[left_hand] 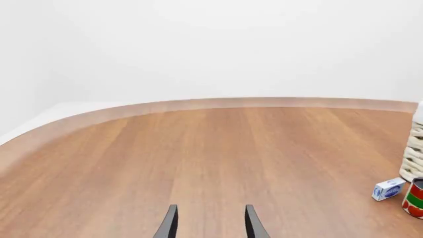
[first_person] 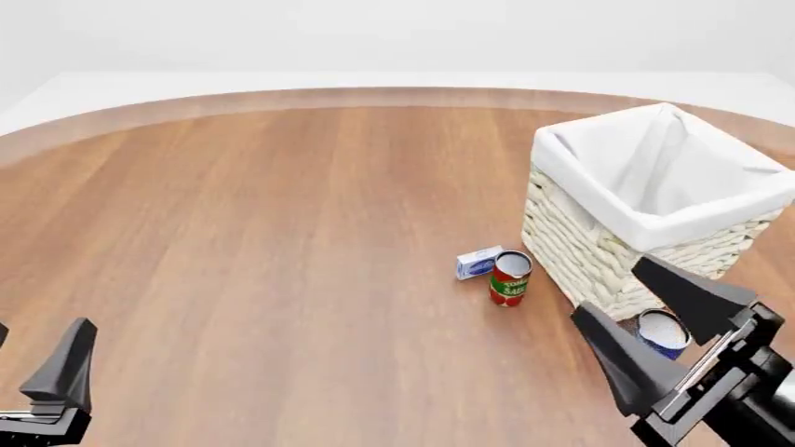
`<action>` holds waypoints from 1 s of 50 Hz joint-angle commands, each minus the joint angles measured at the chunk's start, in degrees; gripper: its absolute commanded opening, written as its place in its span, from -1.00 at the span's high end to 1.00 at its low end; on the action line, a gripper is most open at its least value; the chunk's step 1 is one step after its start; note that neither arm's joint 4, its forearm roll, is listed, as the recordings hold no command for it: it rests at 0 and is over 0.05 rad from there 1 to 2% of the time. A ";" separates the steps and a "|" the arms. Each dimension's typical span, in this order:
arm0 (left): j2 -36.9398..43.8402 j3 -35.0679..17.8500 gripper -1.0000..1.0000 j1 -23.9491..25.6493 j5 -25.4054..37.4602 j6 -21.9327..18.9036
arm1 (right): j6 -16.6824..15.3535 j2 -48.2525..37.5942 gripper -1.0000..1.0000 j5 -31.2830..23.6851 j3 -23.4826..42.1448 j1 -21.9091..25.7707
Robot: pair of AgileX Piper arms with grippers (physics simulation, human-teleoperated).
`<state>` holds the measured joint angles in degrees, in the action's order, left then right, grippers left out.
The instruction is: Pick up the ketchup, and put it in the basket.
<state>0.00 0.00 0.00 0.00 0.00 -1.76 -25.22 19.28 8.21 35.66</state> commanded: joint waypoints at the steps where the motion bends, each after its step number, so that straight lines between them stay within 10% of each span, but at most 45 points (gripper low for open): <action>1: 0.00 0.00 -1.00 0.00 0.00 0.00 | 0.62 -8.57 -1.00 6.68 1.31 4.41; 50: 0.00 0.00 -1.00 0.00 0.00 0.00 | 2.91 -38.36 -1.00 15.61 15.13 25.54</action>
<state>0.00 0.00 0.00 0.00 0.00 -0.33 -57.31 33.41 19.82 56.60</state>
